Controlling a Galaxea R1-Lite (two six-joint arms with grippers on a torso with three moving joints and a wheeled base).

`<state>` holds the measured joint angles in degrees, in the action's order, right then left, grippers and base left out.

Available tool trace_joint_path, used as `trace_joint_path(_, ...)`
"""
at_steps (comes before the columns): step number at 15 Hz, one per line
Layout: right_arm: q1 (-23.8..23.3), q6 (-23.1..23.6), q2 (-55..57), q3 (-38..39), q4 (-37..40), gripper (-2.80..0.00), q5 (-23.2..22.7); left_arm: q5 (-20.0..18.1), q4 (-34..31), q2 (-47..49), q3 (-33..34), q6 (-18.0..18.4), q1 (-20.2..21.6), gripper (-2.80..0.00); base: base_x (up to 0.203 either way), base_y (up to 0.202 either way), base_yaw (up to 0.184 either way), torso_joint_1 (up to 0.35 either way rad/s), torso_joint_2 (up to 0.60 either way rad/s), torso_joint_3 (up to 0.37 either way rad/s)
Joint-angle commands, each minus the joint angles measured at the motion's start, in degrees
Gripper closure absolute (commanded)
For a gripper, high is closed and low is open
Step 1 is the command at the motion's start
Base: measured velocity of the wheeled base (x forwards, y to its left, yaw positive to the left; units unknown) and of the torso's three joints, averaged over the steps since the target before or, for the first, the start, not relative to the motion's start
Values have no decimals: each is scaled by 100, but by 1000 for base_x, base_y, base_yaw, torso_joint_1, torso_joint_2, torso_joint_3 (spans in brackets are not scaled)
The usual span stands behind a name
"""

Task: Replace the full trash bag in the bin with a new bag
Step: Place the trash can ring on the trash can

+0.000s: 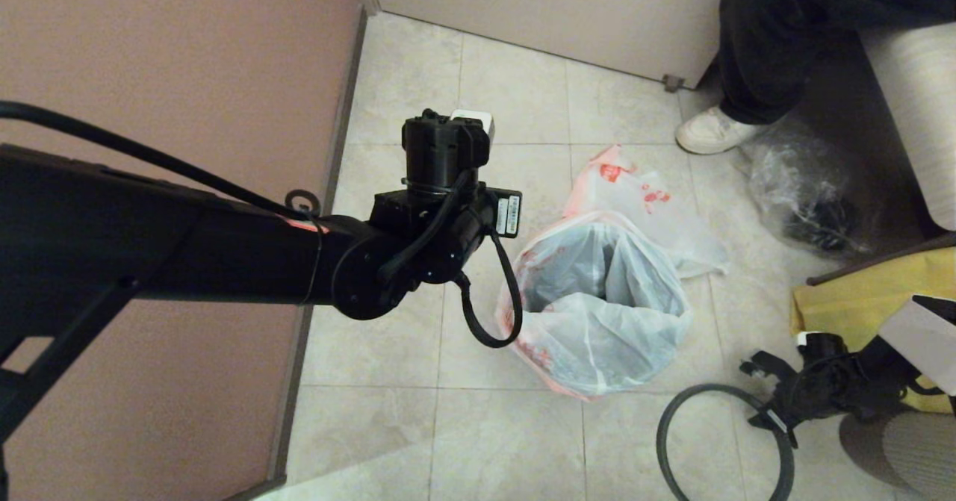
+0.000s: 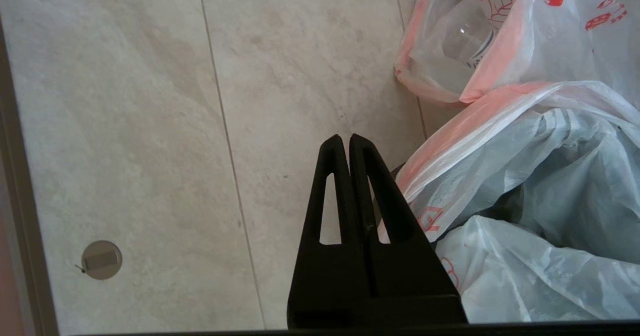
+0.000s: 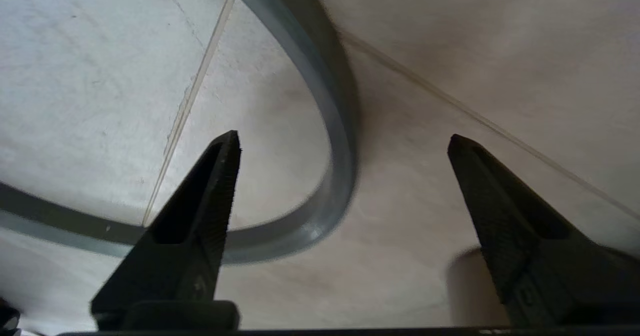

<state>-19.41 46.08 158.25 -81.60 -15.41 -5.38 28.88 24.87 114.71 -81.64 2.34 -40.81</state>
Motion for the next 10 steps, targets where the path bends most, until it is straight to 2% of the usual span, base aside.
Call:
trace_joint_path(1,8,23,393,-330,24,0,-14,21,122,16,4,21,3,0,0,0,0,0,0,0)
trace_joint_path(7,17,-12,427,-366,38,0,-7,188,317,-10,7,153,3,0,0,0,0,0,0,0)
trace_joint_path(10,17,-244,58,57,38,0,-22,190,303,-95,14,153,-7,0,0,0,0,0,0,0)
